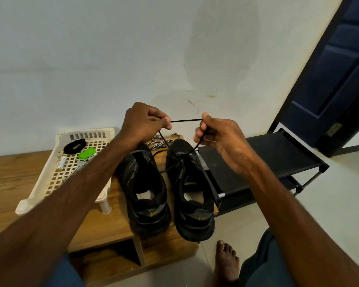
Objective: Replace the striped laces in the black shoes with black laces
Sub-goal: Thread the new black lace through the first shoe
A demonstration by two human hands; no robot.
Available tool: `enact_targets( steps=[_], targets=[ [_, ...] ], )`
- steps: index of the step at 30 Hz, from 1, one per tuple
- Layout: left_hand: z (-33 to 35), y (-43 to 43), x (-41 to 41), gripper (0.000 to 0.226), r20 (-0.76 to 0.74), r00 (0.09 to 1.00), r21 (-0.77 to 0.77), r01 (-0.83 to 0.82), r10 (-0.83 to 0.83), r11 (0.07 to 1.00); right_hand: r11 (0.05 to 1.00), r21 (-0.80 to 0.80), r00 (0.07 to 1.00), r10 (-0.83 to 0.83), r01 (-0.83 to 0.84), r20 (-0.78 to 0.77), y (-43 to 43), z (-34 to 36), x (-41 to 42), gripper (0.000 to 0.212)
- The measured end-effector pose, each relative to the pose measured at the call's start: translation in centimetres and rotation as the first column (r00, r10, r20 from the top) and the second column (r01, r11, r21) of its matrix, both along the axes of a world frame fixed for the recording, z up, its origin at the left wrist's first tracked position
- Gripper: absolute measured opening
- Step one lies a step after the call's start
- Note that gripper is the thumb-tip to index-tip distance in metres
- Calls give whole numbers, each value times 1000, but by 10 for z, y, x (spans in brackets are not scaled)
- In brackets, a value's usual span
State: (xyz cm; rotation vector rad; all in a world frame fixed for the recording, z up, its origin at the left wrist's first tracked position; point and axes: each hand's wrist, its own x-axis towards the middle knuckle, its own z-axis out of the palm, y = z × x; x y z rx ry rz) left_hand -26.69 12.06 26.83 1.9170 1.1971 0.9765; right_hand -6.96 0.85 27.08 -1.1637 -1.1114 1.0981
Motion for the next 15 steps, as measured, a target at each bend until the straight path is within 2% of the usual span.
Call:
enact_targets(
  steps=[2,6,8,9,11,12,13,15],
  targets=[
    [-9,6,-6,5,-42,995,30,-93,95,995,998,-9,991,61,-62,-119,-2,2,4,32],
    [-24,14,-15,8,-140,962,75,-226,235,971,991,4,975,133,-134,-180,-3,3,13,29],
    [-24,12,-14,18,-238,930,130,-255,279,958,993,3,980,118,-119,-159,-2,1,16,31],
    [-23,9,-11,28,-302,908,181,-245,291,953,996,-22,992,88,-91,-91,-1,0,17,32],
    [-19,-1,0,42,-345,902,319,-147,260,936,994,-110,984,29,-10,176,-1,-5,16,36],
    [-17,-9,7,43,-324,928,383,-49,184,922,988,-153,953,37,10,301,-1,-7,13,37],
    [-17,-17,15,43,-312,948,421,78,63,903,983,-185,926,68,2,371,-1,-10,10,37],
    [-17,-32,29,46,-336,918,387,340,-212,857,979,-197,919,118,-45,376,0,-12,4,34]
  ],
)
